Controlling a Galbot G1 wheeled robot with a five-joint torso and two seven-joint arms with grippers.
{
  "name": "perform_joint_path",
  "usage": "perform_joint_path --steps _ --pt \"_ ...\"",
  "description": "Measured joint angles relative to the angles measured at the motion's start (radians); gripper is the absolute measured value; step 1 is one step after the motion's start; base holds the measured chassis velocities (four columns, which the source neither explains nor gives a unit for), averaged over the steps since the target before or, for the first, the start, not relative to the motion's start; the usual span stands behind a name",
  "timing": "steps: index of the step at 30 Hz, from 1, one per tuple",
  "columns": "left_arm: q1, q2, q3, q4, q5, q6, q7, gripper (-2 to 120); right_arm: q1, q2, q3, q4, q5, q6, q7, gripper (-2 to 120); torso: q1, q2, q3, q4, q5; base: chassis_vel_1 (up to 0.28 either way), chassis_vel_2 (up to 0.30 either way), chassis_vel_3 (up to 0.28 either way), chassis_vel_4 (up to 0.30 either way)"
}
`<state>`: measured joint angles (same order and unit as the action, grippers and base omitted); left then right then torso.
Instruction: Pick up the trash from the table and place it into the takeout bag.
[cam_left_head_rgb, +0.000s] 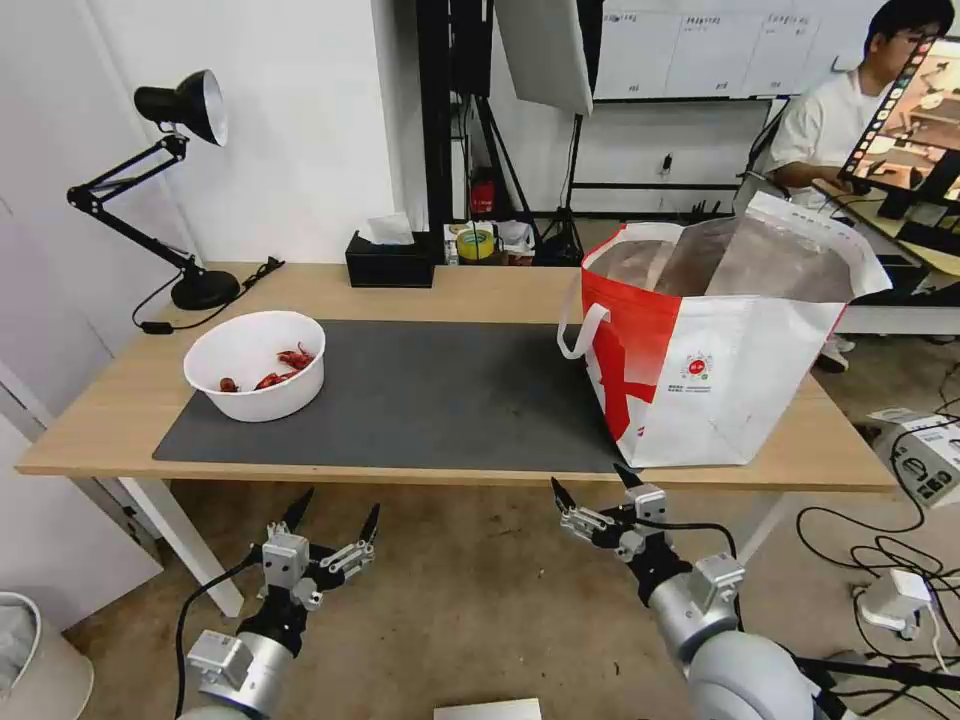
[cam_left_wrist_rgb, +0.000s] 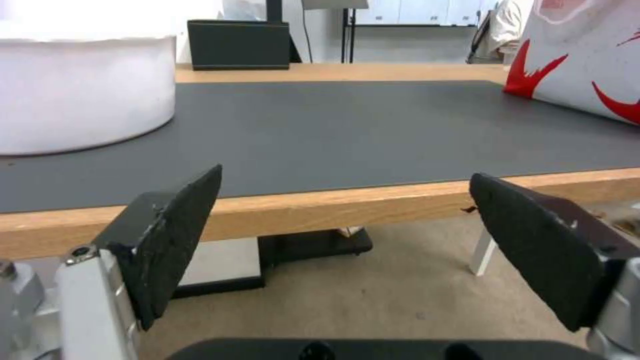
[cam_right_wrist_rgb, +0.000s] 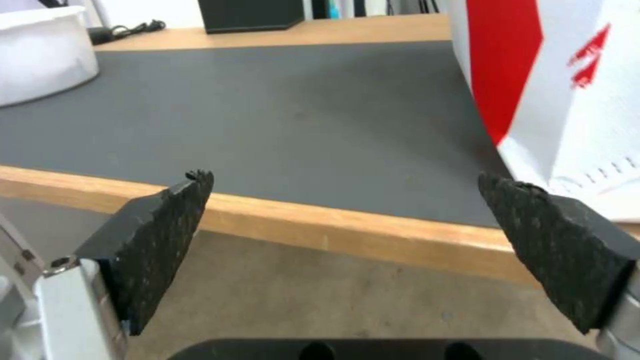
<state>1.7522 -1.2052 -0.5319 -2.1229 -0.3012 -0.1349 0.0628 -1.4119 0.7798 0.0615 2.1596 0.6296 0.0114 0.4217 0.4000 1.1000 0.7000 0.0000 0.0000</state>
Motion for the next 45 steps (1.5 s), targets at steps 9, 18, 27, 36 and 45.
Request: perform_joint_path --steps 9,18,27,36,45 --pt "0.004 0.0 -0.002 0.004 0.0 -0.002 0.0 100 -0.019 0.006 -0.002 0.003 -0.006 -0.009 0.028 100 0.0 0.0 0.0 0.0 0.0 0.0 0.0 0.0 0.0" --pt "-0.017 0.022 -0.027 -0.001 -0.045 0.005 -0.002 100 -0.018 0.006 -0.002 0.004 -0.005 -0.01 0.028 100 0.0 0.0 0.0 0.0001 -0.0001 0.0 0.0 0.0 0.0" --pt "-0.173 0.192 -0.11 -0.039 -0.265 0.102 -0.093 100 -0.017 0.006 -0.002 0.004 -0.004 -0.011 0.028 100 0.0 0.0 0.0 -0.0002 -0.0003 0.0 0.0 0.0 0.0" --pt "-0.296 0.428 -0.15 0.031 -0.476 0.153 -0.16 100 -0.017 0.005 -0.002 0.005 -0.003 -0.012 0.028 100 0.0 0.0 0.0 0.0001 -0.0003 0.0 0.0 0.0 0.0" --pt "-0.478 0.594 -0.04 0.199 -0.59 0.158 -0.182 100 -0.017 0.005 -0.002 0.006 -0.003 -0.012 0.027 100 0.0 0.0 0.0 0.0002 -0.0007 0.0 0.0 0.0 0.0"
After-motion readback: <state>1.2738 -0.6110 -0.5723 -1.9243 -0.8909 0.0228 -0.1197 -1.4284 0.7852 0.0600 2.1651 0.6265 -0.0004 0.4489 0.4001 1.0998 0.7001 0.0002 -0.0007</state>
